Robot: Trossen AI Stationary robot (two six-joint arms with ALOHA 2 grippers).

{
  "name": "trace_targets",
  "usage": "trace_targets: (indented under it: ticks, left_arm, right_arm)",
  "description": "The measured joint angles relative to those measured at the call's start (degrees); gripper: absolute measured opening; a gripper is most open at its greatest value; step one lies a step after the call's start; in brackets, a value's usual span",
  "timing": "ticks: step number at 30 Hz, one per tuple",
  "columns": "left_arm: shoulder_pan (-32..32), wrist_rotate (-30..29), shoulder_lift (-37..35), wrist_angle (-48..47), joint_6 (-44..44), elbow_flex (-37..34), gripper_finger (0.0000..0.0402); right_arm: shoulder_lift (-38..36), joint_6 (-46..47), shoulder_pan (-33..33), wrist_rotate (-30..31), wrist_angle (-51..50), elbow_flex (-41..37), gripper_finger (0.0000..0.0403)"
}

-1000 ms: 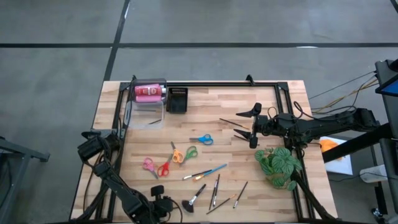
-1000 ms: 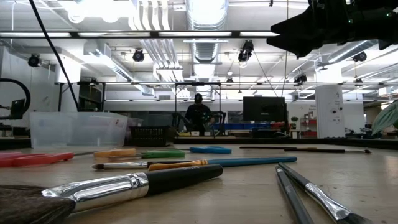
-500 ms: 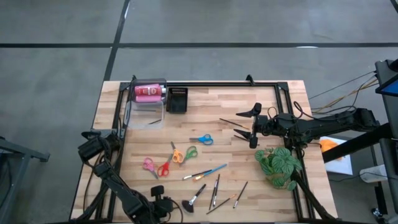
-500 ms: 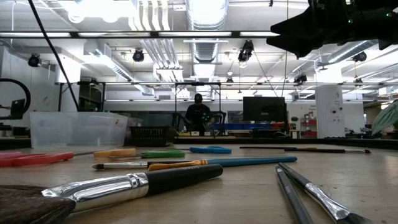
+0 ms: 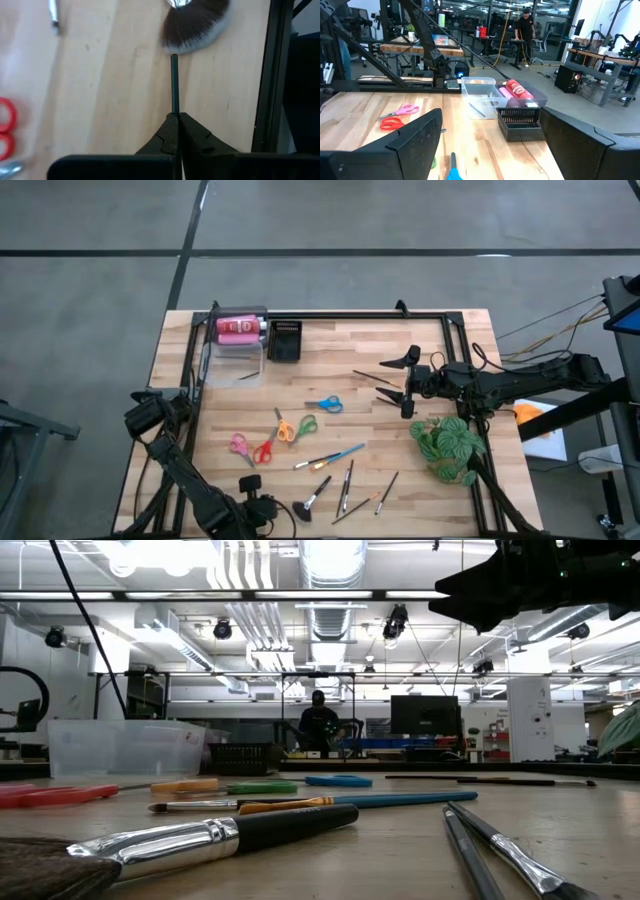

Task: Pick & Place Paint Supplies
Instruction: Put the black paint brush into the transparent bin

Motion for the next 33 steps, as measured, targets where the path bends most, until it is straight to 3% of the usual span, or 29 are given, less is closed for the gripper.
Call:
trace_targets:
  ticks: [13, 33]
  left_arm:
    - [4.5, -2.4, -10.5, -13.4, 2.0, 0.4, 0.0004]
    - [22.6, -2.5, -23.5, -41.9, 15.0, 0.2, 0.0004]
  right_arm:
    - [0.0, 0.0, 0.0, 0.0, 0.0, 0.0, 0.0331]
    - [0.0, 0.0, 0.0, 0.0, -0.1, 0.0, 0.0331]
